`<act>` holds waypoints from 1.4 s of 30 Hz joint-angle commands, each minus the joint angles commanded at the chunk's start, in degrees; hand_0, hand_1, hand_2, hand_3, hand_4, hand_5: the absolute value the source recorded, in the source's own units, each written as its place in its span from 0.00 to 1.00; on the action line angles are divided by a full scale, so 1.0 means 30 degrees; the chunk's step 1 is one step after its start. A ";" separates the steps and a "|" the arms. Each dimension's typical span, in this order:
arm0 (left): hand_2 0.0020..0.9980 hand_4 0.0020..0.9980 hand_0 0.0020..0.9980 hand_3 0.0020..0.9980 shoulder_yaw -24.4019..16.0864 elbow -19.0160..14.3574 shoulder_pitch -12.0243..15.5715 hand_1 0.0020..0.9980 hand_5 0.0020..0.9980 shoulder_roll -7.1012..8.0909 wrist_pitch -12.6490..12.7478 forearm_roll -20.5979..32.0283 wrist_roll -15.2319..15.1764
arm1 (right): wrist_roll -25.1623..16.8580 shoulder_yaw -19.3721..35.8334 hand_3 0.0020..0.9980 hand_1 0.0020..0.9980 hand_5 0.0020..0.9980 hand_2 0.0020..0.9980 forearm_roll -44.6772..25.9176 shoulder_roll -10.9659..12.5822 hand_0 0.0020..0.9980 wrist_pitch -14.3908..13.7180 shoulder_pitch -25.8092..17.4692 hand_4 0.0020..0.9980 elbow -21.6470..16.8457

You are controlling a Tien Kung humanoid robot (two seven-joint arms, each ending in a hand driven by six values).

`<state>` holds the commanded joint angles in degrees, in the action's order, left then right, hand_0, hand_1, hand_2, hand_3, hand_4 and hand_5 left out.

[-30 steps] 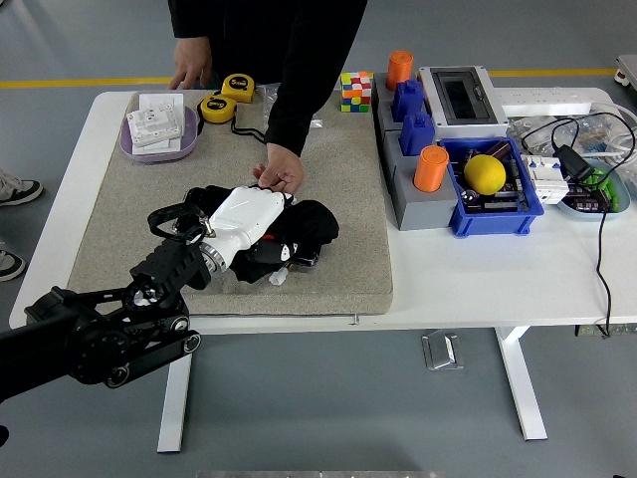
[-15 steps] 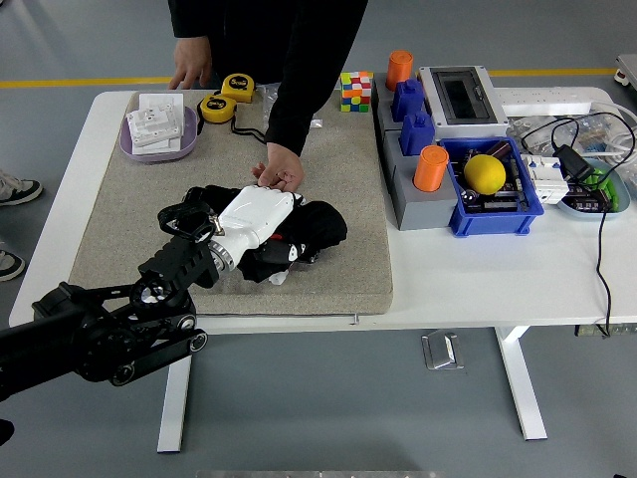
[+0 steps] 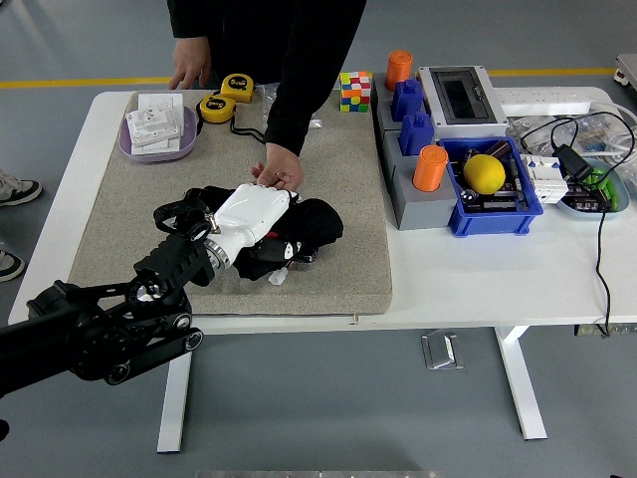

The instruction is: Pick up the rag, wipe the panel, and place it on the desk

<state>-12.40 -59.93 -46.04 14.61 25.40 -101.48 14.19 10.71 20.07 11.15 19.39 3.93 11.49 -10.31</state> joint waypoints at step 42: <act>0.33 0.49 0.32 0.55 -0.2438 0.0930 0.1225 0.26 0.14 0.1845 0.0062 -0.0258 -0.0211 | 0.0081 0.0764 0.66 0.70 0.49 0.72 0.0247 -0.0234 0.79 -0.0051 -0.0278 1.00 0.0000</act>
<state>-19.72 -57.14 -42.36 20.14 25.58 -102.26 13.56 10.95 22.36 11.89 18.68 3.78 10.65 -10.31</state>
